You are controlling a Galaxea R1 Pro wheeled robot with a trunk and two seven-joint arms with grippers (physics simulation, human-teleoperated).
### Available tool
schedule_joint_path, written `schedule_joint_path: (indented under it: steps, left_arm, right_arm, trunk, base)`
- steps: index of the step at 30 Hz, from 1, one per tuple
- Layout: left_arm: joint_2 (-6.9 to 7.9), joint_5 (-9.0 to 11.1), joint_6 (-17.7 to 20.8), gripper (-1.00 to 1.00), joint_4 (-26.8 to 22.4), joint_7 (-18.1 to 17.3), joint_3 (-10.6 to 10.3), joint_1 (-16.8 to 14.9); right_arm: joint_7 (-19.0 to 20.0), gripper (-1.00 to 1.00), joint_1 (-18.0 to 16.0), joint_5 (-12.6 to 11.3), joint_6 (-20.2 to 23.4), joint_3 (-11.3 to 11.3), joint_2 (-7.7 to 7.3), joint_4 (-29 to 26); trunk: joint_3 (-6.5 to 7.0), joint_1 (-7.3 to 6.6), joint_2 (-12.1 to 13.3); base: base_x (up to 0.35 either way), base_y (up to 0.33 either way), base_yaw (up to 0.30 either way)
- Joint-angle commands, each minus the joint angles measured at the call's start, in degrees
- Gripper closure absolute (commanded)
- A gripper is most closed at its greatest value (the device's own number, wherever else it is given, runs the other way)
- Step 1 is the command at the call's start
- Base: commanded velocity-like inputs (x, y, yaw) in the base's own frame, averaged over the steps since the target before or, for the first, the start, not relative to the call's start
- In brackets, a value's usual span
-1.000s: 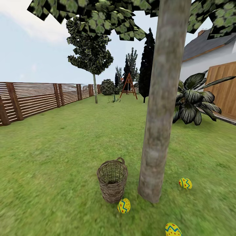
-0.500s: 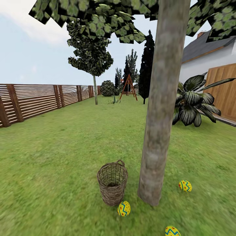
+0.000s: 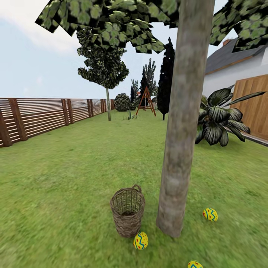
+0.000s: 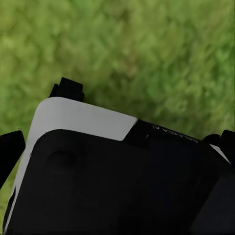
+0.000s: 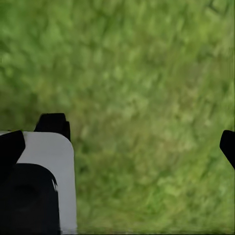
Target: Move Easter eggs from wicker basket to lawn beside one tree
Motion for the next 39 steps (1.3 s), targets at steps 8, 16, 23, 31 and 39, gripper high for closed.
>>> schedule_joint_path:
  steps: [8, 16, 23, 31, 39]
  left_arm:
    - [-0.21, 0.6, -0.5, -1.00, 0.2, 0.1, 0.0, 5.8]
    - [-1.40, 0.5, -1.9, -1.00, 0.2, 0.1, 0.0, 10.7]
    - [-2.55, 0.5, -3.3, -1.00, 0.2, 0.0, 0.0, 15.2]
    - [-3.50, 0.0, -3.4, -1.00, 0.1, 0.1, -0.1, 16.6]
    - [-3.76, -8.5, -3.4, -1.00, -0.3, 0.0, -0.1, 16.6]
  right_arm:
    - [0.2, -1.00, 6.6, 0.4, -1.9, 0.2, 2.40, 0.1]
    - [0.2, -1.00, 11.9, 0.5, -7.8, 0.2, 4.26, 0.1]
    - [0.2, -1.00, 16.5, 0.8, -8.1, 0.2, 5.47, 0.1]
    - [0.2, -1.00, 17.4, 0.8, -7.9, 0.2, 5.94, 0.1]
    - [0.2, -1.00, 17.4, 0.9, -8.0, 0.3, 6.00, -0.1]
  trunk:
    - [1.94, -1.76, 3.2]
    - [4.08, -3.52, 6.4]
    - [5.88, -5.06, 9.2]
    - [7.44, -6.82, 12.4]
    - [8.91, -8.57, 15.6]
  base:
    - [0.000, 0.000, 0.000]
    - [0.000, 0.000, 0.000]
    - [0.000, 0.000, 0.000]
    - [0.000, 0.000, 0.000]
    - [0.000, 0.000, -0.008]
